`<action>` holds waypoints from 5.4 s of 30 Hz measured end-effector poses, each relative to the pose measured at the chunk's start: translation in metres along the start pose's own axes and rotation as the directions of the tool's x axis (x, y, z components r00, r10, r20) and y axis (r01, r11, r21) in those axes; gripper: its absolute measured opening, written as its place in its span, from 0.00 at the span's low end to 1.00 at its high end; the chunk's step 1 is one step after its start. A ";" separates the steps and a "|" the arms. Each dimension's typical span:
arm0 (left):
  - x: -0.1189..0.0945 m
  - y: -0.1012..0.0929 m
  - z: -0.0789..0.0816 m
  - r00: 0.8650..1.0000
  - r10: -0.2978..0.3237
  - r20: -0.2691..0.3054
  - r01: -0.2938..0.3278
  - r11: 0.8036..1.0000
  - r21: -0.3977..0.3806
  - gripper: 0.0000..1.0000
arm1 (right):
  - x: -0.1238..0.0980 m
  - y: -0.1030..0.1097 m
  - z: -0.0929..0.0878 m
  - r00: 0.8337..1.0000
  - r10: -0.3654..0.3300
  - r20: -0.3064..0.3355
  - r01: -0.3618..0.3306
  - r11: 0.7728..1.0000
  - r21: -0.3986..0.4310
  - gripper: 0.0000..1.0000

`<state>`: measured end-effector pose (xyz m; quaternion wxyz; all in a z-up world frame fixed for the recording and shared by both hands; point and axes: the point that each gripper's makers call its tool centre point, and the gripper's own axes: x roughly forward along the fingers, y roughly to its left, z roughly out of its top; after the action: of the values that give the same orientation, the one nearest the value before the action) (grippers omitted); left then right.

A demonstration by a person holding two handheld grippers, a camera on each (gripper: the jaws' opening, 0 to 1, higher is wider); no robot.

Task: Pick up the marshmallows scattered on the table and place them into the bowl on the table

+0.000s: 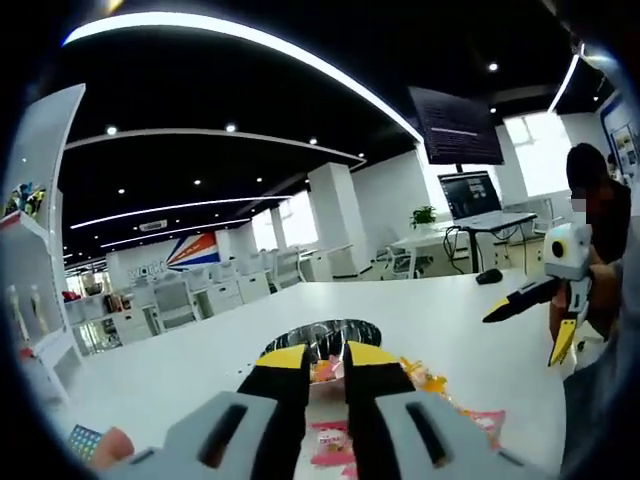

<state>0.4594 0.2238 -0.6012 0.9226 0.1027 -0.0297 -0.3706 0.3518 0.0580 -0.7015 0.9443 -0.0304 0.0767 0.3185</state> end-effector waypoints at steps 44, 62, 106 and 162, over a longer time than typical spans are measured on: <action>-0.060 -0.018 0.016 0.993 0.116 0.028 -0.116 0.993 -0.004 0.79 | 0.001 0.009 0.001 1.000 0.026 0.005 -0.026 1.000 -0.004 0.81; -0.060 -0.019 0.024 0.989 0.132 0.063 -0.132 0.991 -0.004 0.95 | 0.000 0.007 0.000 1.000 0.024 0.003 -0.024 1.000 -0.003 0.80; -0.111 -0.042 -0.134 0.899 0.428 -0.093 -0.432 0.901 -0.030 0.64 | -0.003 0.016 -0.008 0.999 0.039 -0.011 -0.039 0.999 -0.004 0.79; -0.098 -0.055 -0.172 0.890 0.361 -0.278 -0.379 0.925 -0.011 0.29 | -0.002 0.015 -0.011 0.999 0.036 -0.017 -0.036 0.999 0.003 0.79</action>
<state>0.3735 0.2813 -0.7786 0.9744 0.1147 0.0897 -0.1712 0.3399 0.0681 -0.7125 0.9378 -0.0305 0.0858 0.3350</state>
